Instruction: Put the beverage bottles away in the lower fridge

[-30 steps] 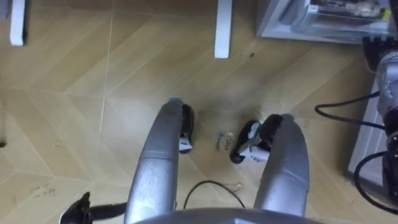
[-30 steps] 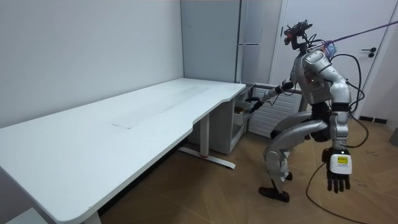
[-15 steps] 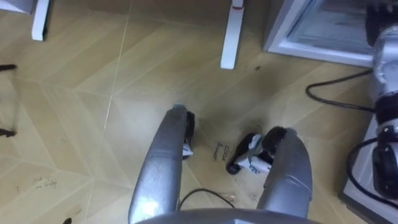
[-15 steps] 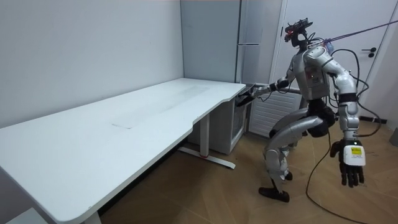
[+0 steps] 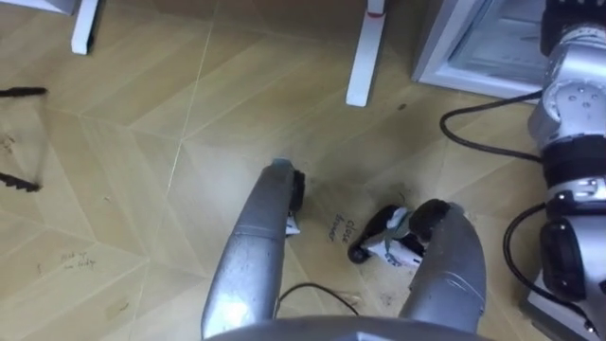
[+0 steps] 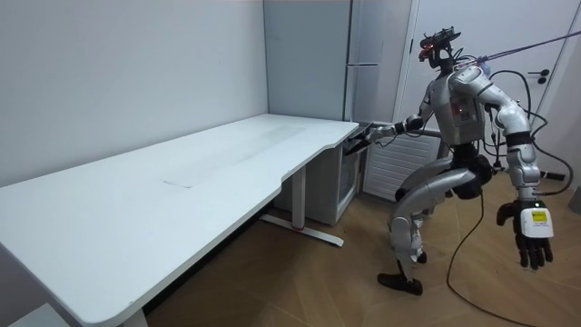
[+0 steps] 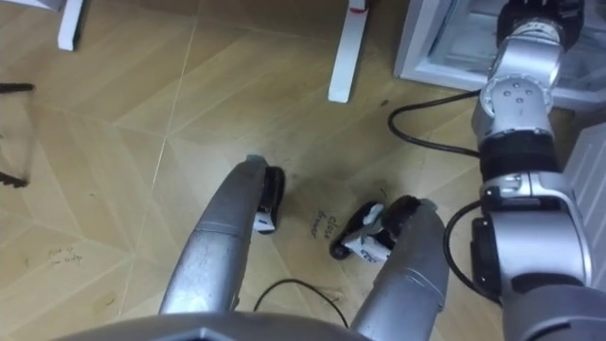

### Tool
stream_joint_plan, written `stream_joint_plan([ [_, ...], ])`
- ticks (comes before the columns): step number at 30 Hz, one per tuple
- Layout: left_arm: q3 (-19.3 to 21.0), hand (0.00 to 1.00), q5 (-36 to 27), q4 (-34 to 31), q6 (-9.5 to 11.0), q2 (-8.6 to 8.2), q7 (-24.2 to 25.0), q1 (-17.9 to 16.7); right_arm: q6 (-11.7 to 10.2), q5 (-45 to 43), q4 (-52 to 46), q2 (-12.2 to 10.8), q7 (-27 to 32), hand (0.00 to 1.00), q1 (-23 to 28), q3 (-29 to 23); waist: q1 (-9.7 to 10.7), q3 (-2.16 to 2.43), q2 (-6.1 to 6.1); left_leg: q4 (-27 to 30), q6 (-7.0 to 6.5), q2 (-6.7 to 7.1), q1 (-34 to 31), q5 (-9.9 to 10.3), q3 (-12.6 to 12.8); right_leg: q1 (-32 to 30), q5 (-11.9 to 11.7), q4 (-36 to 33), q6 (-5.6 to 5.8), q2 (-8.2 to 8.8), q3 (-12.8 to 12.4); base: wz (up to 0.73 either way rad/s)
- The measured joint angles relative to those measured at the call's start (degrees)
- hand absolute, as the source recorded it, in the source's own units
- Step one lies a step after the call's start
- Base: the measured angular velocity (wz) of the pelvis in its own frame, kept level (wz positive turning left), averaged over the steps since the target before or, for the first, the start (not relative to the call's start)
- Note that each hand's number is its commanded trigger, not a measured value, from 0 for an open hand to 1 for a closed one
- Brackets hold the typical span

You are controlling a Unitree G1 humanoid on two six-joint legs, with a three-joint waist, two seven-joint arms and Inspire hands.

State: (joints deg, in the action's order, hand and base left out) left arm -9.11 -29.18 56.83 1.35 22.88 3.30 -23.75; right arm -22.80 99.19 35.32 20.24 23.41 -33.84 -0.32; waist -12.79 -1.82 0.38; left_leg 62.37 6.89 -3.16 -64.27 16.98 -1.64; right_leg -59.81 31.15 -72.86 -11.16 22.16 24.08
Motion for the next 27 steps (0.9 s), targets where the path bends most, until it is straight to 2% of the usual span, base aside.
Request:
stream_joint_plan([
  [2, 0.0, 0.0, 0.0, -0.1, 0.3, 0.0, 0.1, 0.1, 0.0, 0.0, 0.0, 0.0, 0.0, 0.0, 0.0, -0.2, 0.2, -0.02, 0.04, -0.5, 0.05, 0.2, 0.1, -0.4, -0.1, 0.3, -0.1, 0.3, 0.05, 0.23, 0.3, 0.11],
  [3, 0.0, 0.0, 0.1, -0.3, 0.4, 0.0, 0.1, 0.2, 0.0, 0.0, 0.0, -0.3, 0.1, 0.0, 0.0, -1.0, 0.7, -0.05, 0.12, -0.9, -0.1, 0.86, 0.3, -0.8, -0.3, 0.6, -0.1, 0.4, 0.11, 0.85, 0.6, 0.18],
  [8, -0.1, 0.0, 0.1, -1.8, 0.3, 0.01, 0.1, 0.5, 0.7, -0.2, 1.0, -0.2, -0.7, 0.0, 0.0, -1.1, 0.7, -0.12, 0.22, -1.4, -0.34, 0.88, 0.5, -0.9, -0.2, 0.8, -0.4, 1.1, 0.37, 0.83, 0.7, 0.03],
  [11, -0.7, 0.0, 0.0, -2.7, -0.3, 0.19, -0.4, 0.5, 4.5, -1.5, 8.3, 0.4, -7.3, 0.0, 0.0, -0.3, 1.4, -0.34, -0.07, -1.8, -0.54, 0.92, 1.6, -0.8, -0.1, 2.2, -0.6, 1.9, 0.77, 0.82, 0.9, 0.0],
  [13, -1.7, 0.0, -0.6, -6.1, -0.8, 0.94, -0.4, 0.5, 8.2, -2.6, 13.5, 2.9, -11.2, 0.0, 0.0, 1.9, 1.6, -0.49, -0.36, -2.6, -1.14, 0.89, 2.2, -0.9, 0.0, 3.3, -1.0, 2.9, 1.52, 0.76, 1.2, 0.05],
  [14, -1.7, 0.0, -0.6, -6.8, -0.7, 1.06, -0.5, 0.5, 9.1, -2.6, 14.8, 3.6, -12.1, 0.0, 0.0, 2.4, 1.6, -0.57, -0.5, -2.9, -1.15, 0.96, 2.5, -0.9, 0.1, 3.6, -1.1, 3.3, 1.75, 0.76, 1.3, 0.06],
  [16, -1.8, 0.0, -0.8, -7.7, 0.0, 1.12, -0.6, 0.5, 13.0, -3.6, 21.4, 5.9, -16.7, 0.0, 0.1, 3.7, 1.4, -0.92, -1.12, -3.5, -1.85, 0.9, 4.5, -0.4, 0.3, 5.9, -1.6, 4.6, 2.77, 0.46, 1.4, -0.02],
  [17, -1.8, 0.0, -0.7, -7.5, 0.0, 1.11, -0.6, 0.5, 13.7, -4.2, 22.5, 6.1, -17.5, 0.0, 0.1, 3.7, 1.4, -0.97, -1.23, -3.7, -2.01, 0.86, 5.2, -0.3, 0.4, 6.5, -1.8, 5.1, 2.98, 0.34, 1.4, -0.08],
  [18, -1.9, 0.0, -0.7, -7.4, -0.2, 1.14, -0.6, 0.5, 15.0, -5.4, 24.6, 6.4, -19.0, 0.0, 0.1, 3.7, 1.4, -1.0, -1.29, -4.3, -2.31, 0.8, 6.4, -0.1, 0.3, 7.9, -2.2, 6.3, 3.67, -0.08, 1.7, -0.05],
  [21, -2.4, 0.0, -0.7, -7.0, -0.3, 1.14, -0.5, 0.6, 17.0, -9.2, 29.1, 7.0, -21.8, 0.0, 0.4, 3.6, 1.5, -1.08, -1.48, -6.5, -3.05, 0.91, 9.4, 0.1, 0.4, 11.6, -3.6, 9.8, 5.2, -0.73, 2.5, -0.01],
  [22, -2.4, 0.0, -0.7, -6.5, -0.2, 1.11, -0.5, 0.9, 17.6, -10.2, 30.8, 7.3, -22.5, 0.0, 0.8, 3.5, 1.6, -1.1, -1.53, -7.6, -3.3, 1.01, 10.6, -0.1, 0.3, 13.0, -4.4, 11.4, 6.28, -1.39, 2.4, 0.0],
  [25, -2.2, 0.0, -0.5, -5.7, -0.5, 0.38, -0.6, 2.6, 18.8, -11.5, 31.7, 8.1, -24.3, 0.0, 2.9, 3.4, 1.5, -1.06, -1.71, -10.1, -3.7, 1.58, 13.2, -0.4, 0.5, 15.6, -6.0, 14.7, 7.56, -2.27, 2.5, -0.01],
  [26, -2.2, 0.0, -0.5, -5.5, -0.5, 0.28, -0.5, 3.1, 19.0, -11.9, 32.1, 8.1, -24.9, 0.0, 3.4, 3.4, 1.5, -1.06, -1.72, -10.8, -4.01, 1.69, 14.0, -0.6, 0.5, 16.4, -6.3, 15.3, 7.47, -2.35, 2.5, 0.0],
  [27, -2.2, 0.0, -0.5, -4.9, -0.5, 0.2, -0.5, 4.3, 19.6, -12.8, 33.1, 8.1, -25.9, 0.0, 4.1, 3.4, 1.6, -1.09, -1.77, -12.0, -4.26, 1.87, 15.5, -0.8, 0.6, 18.0, -6.7, 16.6, 7.86, -2.48, 2.6, 0.0],
])
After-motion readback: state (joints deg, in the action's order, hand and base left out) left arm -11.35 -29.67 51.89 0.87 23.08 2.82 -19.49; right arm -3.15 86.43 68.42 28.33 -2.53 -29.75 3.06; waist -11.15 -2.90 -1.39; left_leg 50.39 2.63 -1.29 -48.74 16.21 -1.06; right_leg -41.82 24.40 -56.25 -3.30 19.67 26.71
